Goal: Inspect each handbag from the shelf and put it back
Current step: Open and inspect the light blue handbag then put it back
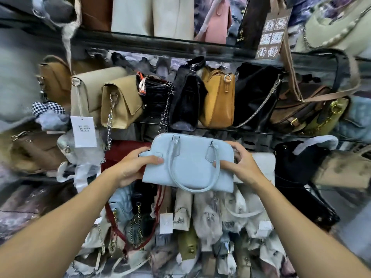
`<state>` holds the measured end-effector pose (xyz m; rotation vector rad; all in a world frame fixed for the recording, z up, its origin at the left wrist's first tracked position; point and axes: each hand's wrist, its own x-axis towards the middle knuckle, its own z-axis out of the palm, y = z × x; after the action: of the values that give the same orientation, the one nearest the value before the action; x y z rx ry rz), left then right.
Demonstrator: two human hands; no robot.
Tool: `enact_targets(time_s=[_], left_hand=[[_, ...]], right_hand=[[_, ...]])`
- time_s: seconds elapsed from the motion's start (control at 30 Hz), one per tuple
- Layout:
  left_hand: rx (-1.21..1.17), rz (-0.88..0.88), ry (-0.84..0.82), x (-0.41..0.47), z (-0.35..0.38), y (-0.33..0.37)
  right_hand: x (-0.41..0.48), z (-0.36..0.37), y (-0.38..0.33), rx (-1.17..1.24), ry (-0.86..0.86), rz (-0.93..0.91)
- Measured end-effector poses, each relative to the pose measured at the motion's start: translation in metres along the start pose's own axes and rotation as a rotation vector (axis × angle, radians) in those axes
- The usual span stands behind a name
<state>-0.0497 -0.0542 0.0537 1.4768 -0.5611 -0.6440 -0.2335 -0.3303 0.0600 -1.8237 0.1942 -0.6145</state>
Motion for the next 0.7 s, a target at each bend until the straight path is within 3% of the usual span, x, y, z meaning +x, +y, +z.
enact_targets(time_s=[0.27,0.4,0.53,0.7], left_hand=[[-0.177,0.152,-0.063,-0.056,-0.025,0.002],[-0.241,0.239,-0.002,-0.081,-0.032,0.007],[-0.265,0.305,-0.027,-0.095,-0.036,0.018],[-0.219,0.369,-0.072,-0.104,-0.043,0.033]], right_hand=[[-0.052,0.052,-0.022,0.267,0.184,0.115],[-0.068,0.070,-0.037,0.367,0.180,0.216],[-0.080,0.081,-0.054,0.482,0.068,0.329],[-0.078,0.087,-0.074,0.574,0.047,0.284]])
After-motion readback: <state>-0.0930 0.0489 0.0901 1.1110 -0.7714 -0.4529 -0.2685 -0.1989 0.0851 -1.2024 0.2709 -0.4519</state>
